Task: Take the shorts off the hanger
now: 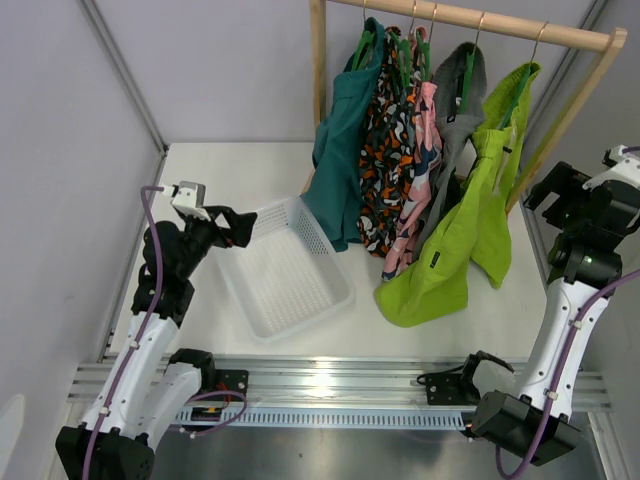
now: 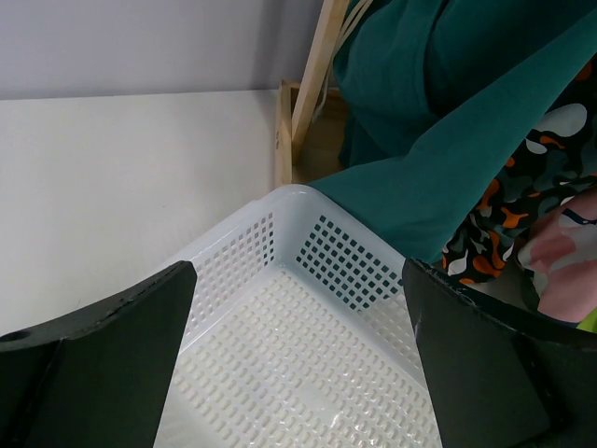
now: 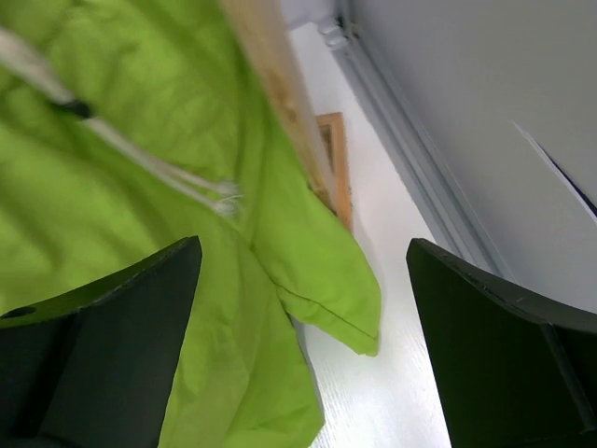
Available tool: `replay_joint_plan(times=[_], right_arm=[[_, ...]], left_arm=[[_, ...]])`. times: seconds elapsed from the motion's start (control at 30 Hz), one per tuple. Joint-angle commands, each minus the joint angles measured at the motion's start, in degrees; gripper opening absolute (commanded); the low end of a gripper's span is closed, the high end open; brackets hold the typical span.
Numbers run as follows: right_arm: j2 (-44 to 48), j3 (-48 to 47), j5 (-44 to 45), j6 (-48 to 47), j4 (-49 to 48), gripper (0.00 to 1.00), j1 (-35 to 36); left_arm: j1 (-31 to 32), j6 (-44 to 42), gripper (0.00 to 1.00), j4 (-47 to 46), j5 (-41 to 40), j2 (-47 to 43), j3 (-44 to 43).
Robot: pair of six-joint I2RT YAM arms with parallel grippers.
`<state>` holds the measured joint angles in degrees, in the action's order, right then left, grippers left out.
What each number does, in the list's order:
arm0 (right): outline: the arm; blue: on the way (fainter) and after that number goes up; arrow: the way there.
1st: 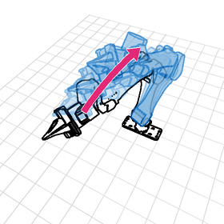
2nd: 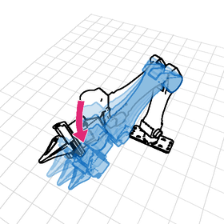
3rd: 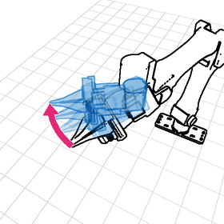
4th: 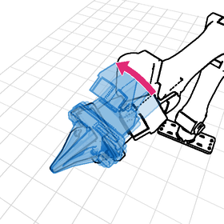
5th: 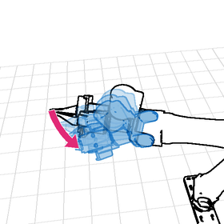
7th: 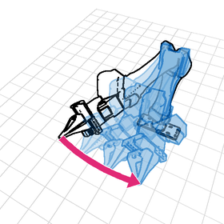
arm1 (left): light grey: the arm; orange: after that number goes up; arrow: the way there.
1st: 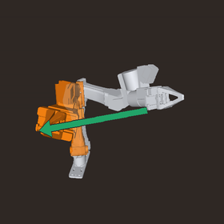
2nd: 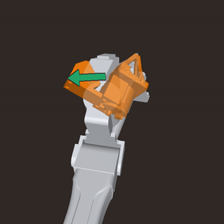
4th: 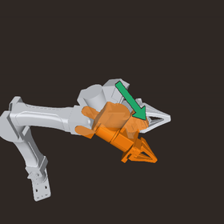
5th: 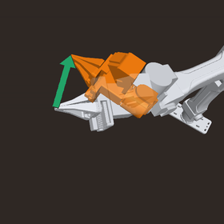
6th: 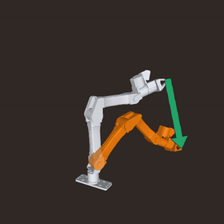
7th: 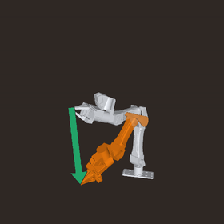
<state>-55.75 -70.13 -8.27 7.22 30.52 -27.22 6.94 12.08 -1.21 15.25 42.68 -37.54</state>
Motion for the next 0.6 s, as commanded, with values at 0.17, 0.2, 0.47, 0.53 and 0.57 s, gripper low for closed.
replay_joint_plan(times=[0.17, 0.2, 0.47, 0.53, 0.57], right_arm=[[4.0, -9.9, -25.1, -20.5, 6.7, 0.99, 6.1], [3.6, -11.4, -23.4, -20.8, 7.8, 1.0, 7.6], [-3.1, -26.5, -32.7, -13.5, 12.6, 1.0, 9.2], [-6.4, -30.4, -32.7, -8.8, 9.7, 0.99, 9.5], [-7.7, -31.8, -31.6, -6.8, 8.9, 0.99, 9.6]], left_arm=[[-0.3, 0.8, 0.99, -2.7, 0.9, -0.9, -2.5], [-0.3, 0.8, 0.99, -2.6, 0.8, -1.0, -2.5], [-0.3, 0.6, 0.99, -2.5, 0.6, -0.9, -2.5], [-0.3, 0.3, 0.99, -2.3, 0.3, -0.8, -2.5], [-0.3, 0.3, 0.99, -2.3, 0.2, -0.8, -2.5]])
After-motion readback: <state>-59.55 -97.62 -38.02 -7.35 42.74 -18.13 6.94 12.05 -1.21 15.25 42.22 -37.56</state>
